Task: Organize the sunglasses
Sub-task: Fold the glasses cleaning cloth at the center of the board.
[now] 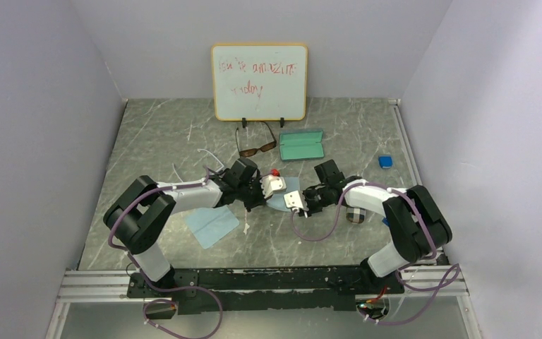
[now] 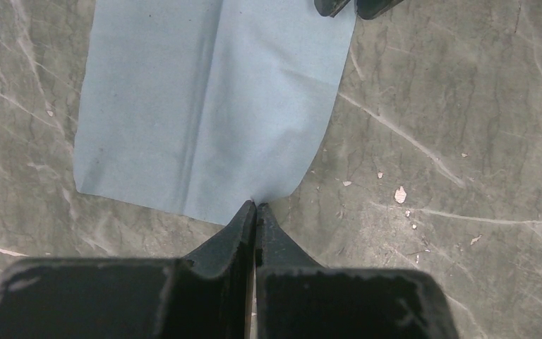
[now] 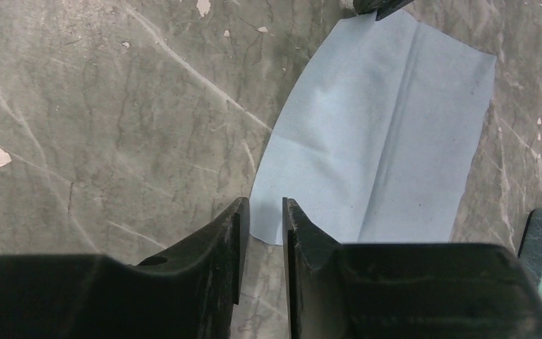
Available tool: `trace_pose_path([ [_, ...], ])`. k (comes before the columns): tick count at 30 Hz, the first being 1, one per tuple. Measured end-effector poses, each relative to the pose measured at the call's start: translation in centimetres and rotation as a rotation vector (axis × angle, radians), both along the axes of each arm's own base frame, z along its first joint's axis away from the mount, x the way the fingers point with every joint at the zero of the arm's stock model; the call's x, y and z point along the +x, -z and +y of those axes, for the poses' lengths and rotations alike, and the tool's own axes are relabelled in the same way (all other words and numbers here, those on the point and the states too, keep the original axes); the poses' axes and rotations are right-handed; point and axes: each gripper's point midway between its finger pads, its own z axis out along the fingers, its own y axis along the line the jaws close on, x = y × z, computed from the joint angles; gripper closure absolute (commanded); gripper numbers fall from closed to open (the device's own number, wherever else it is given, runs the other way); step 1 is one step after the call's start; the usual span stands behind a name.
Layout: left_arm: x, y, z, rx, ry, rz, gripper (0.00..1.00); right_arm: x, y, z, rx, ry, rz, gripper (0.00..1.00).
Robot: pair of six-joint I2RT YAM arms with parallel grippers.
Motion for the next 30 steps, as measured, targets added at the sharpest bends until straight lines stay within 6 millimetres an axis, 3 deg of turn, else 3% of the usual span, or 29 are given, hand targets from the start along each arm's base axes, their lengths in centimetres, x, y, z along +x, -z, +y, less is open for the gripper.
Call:
trace_pose_path([
  [9, 0.0, 0.0, 0.0, -0.002, 0.0, 0.001, 0.95, 0.3, 0.3, 0.0, -0.019, -0.003, 0.0, 1.0],
  [30, 1.7, -1.1, 0.8, -0.033, -0.057, 0.008, 0.95, 2.0, -0.8, 0.1, -0.008, 0.093, 0.101, 1.0],
])
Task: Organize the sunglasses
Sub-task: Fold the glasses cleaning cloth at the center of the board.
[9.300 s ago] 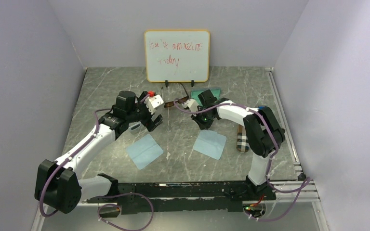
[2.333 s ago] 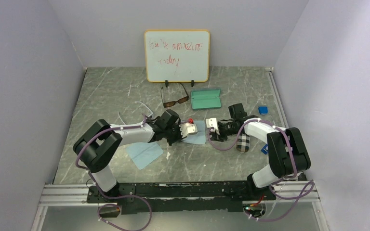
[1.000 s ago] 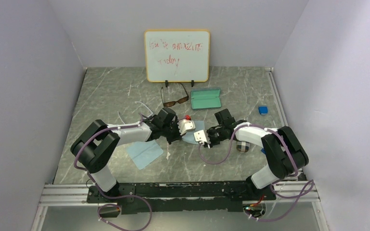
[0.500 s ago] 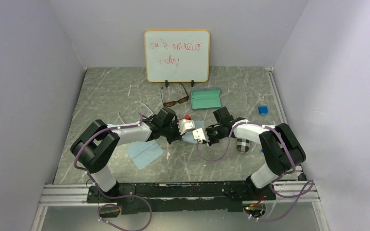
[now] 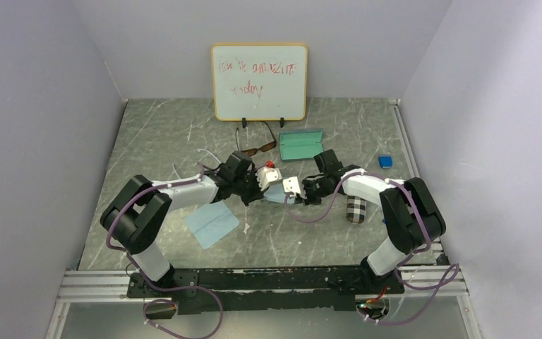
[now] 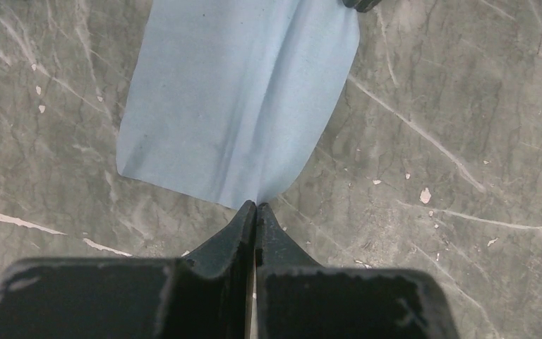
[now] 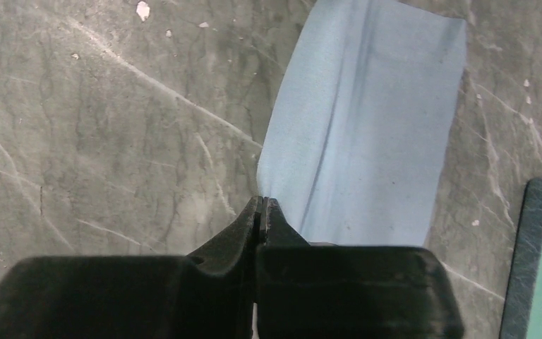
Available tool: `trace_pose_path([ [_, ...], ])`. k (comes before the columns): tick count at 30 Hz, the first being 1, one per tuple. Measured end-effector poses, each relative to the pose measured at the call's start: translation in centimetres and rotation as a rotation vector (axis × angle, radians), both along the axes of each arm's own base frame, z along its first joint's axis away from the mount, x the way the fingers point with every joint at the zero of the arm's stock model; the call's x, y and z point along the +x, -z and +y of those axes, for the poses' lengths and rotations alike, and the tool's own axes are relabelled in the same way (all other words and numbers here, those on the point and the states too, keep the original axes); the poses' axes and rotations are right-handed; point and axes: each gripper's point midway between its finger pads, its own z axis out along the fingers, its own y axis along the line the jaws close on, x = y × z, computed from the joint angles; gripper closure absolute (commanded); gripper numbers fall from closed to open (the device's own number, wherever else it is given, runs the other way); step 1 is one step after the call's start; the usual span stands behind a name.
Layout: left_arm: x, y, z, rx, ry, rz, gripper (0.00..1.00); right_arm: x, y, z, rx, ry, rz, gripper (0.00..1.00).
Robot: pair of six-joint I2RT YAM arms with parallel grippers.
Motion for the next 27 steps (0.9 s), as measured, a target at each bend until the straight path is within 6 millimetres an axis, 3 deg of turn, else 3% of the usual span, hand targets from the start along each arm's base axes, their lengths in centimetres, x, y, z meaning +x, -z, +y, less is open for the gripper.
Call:
trace_pose_path([
  [10, 0.2, -0.1, 0.0, -0.003, -0.002, -0.001, 0.95, 2.2, -2.3, 0.1, 0.05, 0.039, 0.006, 1.0],
  [18, 1.0, -1.2, -0.5, -0.02, -0.006, -0.027, 0.94, 2.4, -1.9, 0.2, 0.052, 0.07, 0.04, 1.0],
  [27, 1.8, -1.5, -0.5, -0.022, -0.023, -0.041, 0.94, 4.2, -2.7, 0.8, 0.093, 0.135, 0.013, 1.0],
])
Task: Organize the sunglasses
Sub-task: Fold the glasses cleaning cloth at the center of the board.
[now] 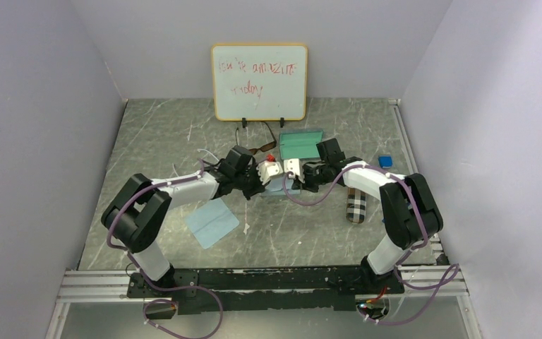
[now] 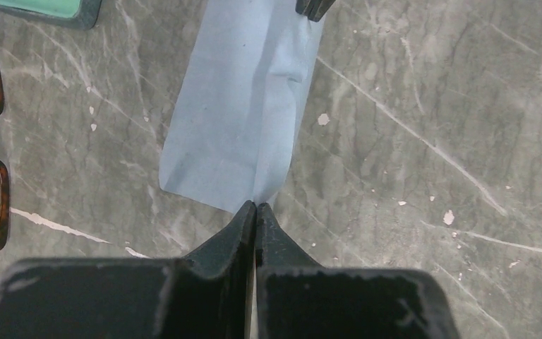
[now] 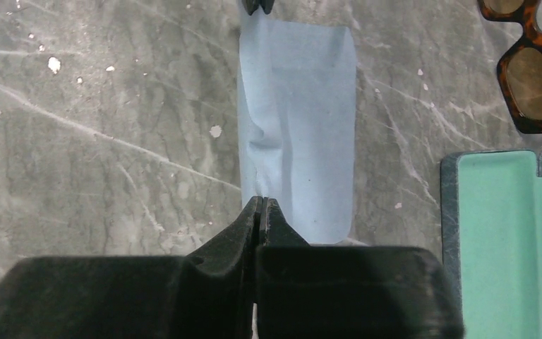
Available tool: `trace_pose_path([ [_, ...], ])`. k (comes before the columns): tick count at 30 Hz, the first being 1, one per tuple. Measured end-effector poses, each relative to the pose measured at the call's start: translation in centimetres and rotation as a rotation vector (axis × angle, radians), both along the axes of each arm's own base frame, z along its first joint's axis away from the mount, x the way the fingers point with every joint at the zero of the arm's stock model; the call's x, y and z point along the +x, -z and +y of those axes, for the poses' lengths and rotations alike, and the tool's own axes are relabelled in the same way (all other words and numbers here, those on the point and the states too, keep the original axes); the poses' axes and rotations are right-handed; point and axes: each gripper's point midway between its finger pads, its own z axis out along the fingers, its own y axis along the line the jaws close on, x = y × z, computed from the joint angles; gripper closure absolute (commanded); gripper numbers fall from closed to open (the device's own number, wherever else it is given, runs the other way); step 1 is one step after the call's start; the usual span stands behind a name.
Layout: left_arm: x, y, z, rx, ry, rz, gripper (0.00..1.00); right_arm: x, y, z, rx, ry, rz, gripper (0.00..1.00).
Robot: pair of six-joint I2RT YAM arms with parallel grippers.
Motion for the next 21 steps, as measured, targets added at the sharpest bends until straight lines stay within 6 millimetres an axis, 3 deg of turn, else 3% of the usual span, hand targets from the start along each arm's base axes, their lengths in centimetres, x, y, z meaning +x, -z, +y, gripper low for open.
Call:
trace_pose_path([
  [21, 1.6, 0.6, 0.4, 0.006, -0.06, -0.025, 0.93, 2.6, 0.4, 0.0, 0.014, 0.131, -0.031, 1.0],
])
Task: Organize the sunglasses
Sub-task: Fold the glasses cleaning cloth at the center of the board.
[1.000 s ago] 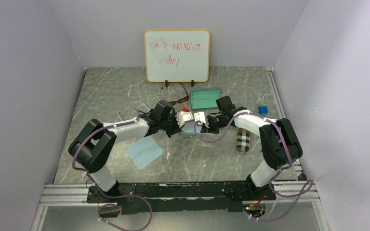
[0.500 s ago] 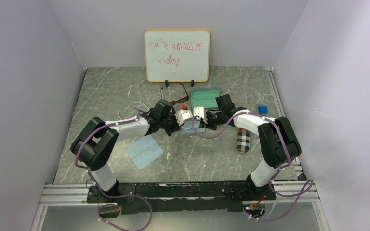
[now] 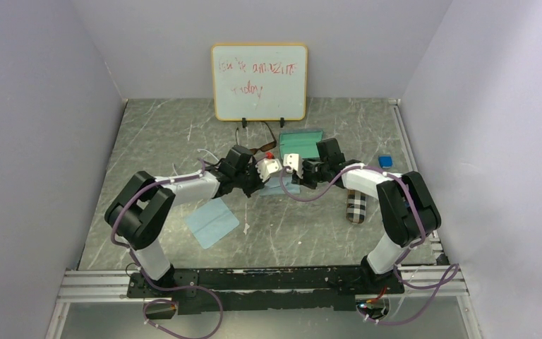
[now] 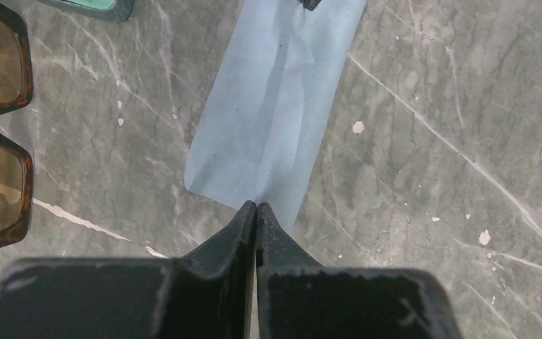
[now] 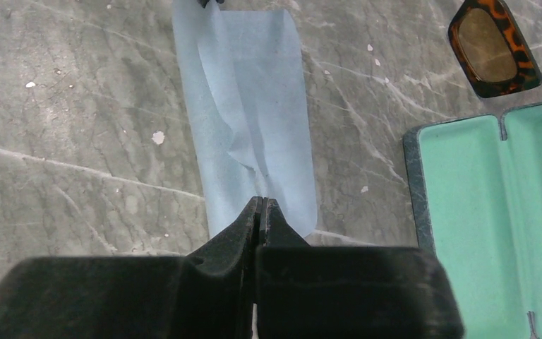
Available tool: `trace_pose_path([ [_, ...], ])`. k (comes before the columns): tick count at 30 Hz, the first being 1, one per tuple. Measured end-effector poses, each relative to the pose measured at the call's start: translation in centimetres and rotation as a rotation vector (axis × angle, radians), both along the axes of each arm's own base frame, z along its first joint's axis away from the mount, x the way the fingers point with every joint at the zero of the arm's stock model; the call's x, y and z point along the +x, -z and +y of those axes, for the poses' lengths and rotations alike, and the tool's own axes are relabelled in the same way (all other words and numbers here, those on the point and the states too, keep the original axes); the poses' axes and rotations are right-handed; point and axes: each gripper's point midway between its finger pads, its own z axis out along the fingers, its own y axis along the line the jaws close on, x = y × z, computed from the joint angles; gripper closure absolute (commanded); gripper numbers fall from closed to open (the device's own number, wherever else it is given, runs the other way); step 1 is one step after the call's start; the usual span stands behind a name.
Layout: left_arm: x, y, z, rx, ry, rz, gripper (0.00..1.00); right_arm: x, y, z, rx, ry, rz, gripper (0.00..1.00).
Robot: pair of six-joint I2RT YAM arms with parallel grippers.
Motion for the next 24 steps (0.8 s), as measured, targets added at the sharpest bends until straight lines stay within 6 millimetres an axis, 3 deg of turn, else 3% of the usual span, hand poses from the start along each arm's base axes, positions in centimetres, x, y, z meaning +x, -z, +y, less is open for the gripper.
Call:
trace_pose_path([
  [24, 1.05, 0.62, 0.18, 0.013, -0.042, -0.022, 0.92, 1.03, 0.44, -0.18, -0.001, 0.053, -0.016, 1.0],
])
